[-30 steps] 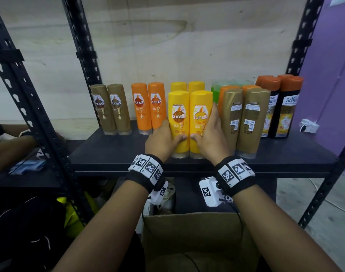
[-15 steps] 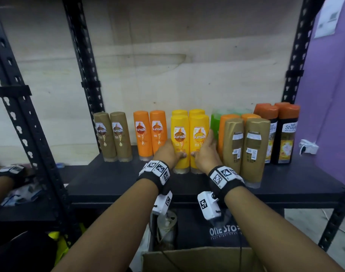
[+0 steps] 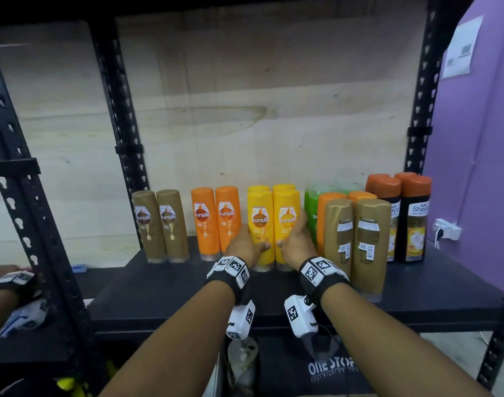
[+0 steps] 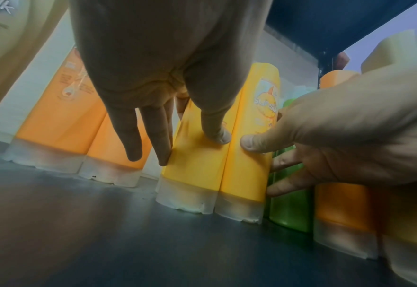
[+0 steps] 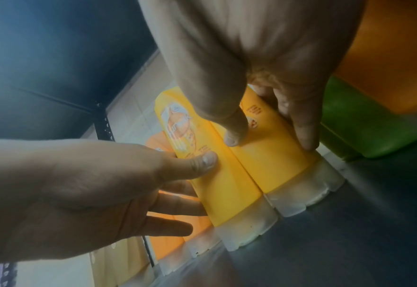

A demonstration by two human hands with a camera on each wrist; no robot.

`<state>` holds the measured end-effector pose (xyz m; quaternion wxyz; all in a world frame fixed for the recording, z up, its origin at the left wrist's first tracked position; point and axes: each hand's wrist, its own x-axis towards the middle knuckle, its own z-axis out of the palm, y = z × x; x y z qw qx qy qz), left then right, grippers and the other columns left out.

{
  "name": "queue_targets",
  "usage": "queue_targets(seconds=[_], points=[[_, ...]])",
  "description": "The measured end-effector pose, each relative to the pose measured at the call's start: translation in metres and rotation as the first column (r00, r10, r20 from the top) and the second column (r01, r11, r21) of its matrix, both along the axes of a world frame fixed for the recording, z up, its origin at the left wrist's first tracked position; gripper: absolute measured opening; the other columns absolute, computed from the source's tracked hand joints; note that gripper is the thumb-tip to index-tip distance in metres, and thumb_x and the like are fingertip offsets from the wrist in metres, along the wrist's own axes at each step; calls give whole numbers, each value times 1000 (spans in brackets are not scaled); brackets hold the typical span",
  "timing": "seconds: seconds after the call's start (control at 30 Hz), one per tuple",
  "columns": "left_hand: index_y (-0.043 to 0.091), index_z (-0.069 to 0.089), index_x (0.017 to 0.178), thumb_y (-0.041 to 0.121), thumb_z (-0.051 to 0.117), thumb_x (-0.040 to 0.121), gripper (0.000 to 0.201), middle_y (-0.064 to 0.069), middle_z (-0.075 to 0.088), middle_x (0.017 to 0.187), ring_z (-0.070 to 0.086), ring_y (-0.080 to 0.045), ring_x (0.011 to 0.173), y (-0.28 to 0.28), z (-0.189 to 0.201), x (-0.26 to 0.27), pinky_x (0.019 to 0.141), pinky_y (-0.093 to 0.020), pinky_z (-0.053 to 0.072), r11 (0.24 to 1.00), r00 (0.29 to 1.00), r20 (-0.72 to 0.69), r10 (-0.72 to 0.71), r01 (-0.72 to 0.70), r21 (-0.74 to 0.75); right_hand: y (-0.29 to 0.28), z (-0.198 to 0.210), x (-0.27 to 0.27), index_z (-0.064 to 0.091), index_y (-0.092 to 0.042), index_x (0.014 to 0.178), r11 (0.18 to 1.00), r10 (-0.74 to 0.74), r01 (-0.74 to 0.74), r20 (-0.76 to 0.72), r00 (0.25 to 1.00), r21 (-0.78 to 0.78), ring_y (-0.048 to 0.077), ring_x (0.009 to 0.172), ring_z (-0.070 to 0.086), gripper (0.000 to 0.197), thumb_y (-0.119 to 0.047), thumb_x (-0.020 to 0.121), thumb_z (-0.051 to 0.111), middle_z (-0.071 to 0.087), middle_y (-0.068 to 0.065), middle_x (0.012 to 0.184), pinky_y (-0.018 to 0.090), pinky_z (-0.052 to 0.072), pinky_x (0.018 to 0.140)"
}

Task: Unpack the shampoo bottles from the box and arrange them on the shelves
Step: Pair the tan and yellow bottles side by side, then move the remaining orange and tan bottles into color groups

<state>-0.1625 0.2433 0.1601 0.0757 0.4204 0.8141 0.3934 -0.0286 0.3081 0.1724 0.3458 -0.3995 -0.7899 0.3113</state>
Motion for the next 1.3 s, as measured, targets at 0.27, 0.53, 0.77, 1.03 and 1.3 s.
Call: queue_targets(seconds=[0.27, 0.53, 0.77, 1.03, 1.3], points=[[22, 45, 138, 40, 75, 91, 59, -6, 62, 136, 61, -32, 123, 1, 3, 1, 102, -45, 49, 1000, 999, 32, -14, 14, 4, 3, 2, -1, -5, -22, 159, 1000, 10, -10, -21, 1000, -4, 34, 125, 56, 99, -9, 94, 68, 47, 14, 148, 48, 44, 105], [18, 40, 143, 38, 74, 93, 64, -10, 58, 140, 59, -34, 126, -3, 6, 7, 101, -41, 47, 998, 1000, -7, 0, 0, -69, 3, 1, 7, 4, -20, 156, 994, 24, -14, 83, 996, -112, 37, 121, 59, 83, -15, 98, 63, 53, 16, 141, 45, 48, 98], [9, 53, 133, 38, 66, 98, 47, -12, 63, 131, 61, -29, 116, -18, 1, 17, 94, -36, 49, 985, 999, -34, -16, 9, -174, -13, -6, 21, 10, -13, 158, 997, 35, -25, 145, 989, -70, 38, 130, 54, 79, -27, 100, 61, 49, 16, 147, 46, 46, 107], [9, 60, 118, 20, 56, 95, 26, -11, 67, 114, 65, -32, 106, -53, 8, 39, 93, -45, 55, 998, 979, -202, 18, -30, -60, -42, 4, 44, 61, -13, 122, 954, 73, -151, 289, 955, 260, 29, 110, 59, 26, -23, 101, 48, 59, 11, 122, 41, 52, 91], [11, 69, 95, 34, 51, 99, 29, -10, 72, 95, 67, -31, 90, -65, 19, 74, 72, -38, 54, 1000, 908, -419, 2, -3, -3, -62, 10, 94, 67, -16, 97, 911, 57, -154, 254, 966, 382, 24, 91, 61, 21, -24, 98, 48, 64, 4, 99, 40, 54, 79]])
